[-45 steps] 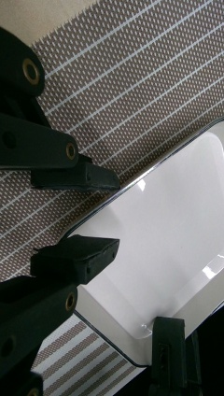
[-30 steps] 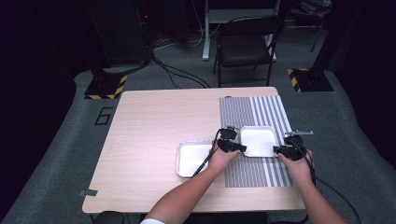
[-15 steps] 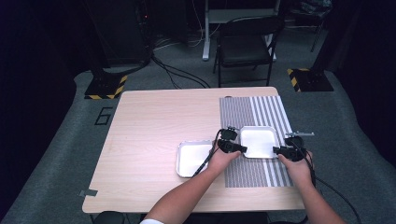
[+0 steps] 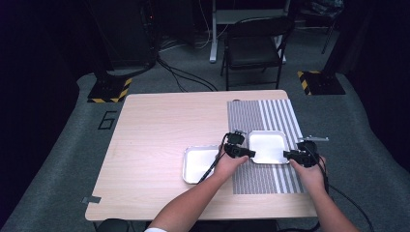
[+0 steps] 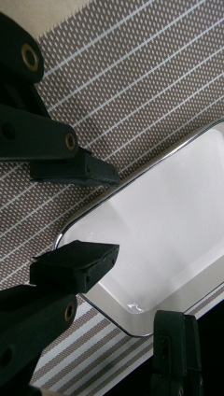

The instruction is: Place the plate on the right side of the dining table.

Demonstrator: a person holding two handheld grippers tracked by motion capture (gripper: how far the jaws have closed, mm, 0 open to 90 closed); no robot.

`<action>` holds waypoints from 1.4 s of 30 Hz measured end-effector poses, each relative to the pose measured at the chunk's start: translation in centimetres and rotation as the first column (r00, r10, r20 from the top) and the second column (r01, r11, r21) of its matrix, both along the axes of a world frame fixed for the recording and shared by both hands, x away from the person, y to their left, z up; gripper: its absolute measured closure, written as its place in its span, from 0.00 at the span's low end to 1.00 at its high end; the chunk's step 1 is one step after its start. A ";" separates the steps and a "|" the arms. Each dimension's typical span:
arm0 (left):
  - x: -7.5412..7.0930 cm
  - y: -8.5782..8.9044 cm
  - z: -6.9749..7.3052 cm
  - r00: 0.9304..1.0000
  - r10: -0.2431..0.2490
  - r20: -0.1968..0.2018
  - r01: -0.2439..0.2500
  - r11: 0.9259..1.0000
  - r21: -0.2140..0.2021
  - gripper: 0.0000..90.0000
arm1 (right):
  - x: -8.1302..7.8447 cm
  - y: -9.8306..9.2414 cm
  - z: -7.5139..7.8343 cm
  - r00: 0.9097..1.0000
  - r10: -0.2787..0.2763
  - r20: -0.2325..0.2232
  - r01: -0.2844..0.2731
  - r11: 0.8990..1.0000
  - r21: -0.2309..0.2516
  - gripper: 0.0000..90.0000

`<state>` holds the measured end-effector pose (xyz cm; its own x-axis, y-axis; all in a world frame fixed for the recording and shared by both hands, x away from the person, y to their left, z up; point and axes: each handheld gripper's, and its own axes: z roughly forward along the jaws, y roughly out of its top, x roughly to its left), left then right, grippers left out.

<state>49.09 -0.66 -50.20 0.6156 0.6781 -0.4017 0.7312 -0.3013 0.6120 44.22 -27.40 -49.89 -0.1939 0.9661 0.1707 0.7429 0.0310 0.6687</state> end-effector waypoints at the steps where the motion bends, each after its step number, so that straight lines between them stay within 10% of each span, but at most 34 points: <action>1: -0.1 0.1 0.1 1.000 0.003 0.011 -0.003 1.000 -0.002 0.66 | -0.2 -0.1 0.1 1.000 0.010 0.015 -0.010 1.000 -0.002 0.67; 18: -0.7 4.2 2.4 0.997 0.030 0.077 -0.028 0.999 -0.021 0.54 | -3.0 2.3 3.2 0.987 0.100 0.123 -0.104 0.994 0.028 0.55; 42: -2.0 11.7 4.8 0.983 0.099 0.152 -0.092 0.995 -0.048 0.52 | -4.7 7.4 4.0 0.955 0.254 0.152 -0.261 0.965 0.024 0.52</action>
<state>47.11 11.00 -45.38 0.6056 0.7217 -0.3353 0.6513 -0.2073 0.7300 39.54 -19.97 -45.84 -0.4611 0.8723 0.1627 0.6077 0.1768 0.7743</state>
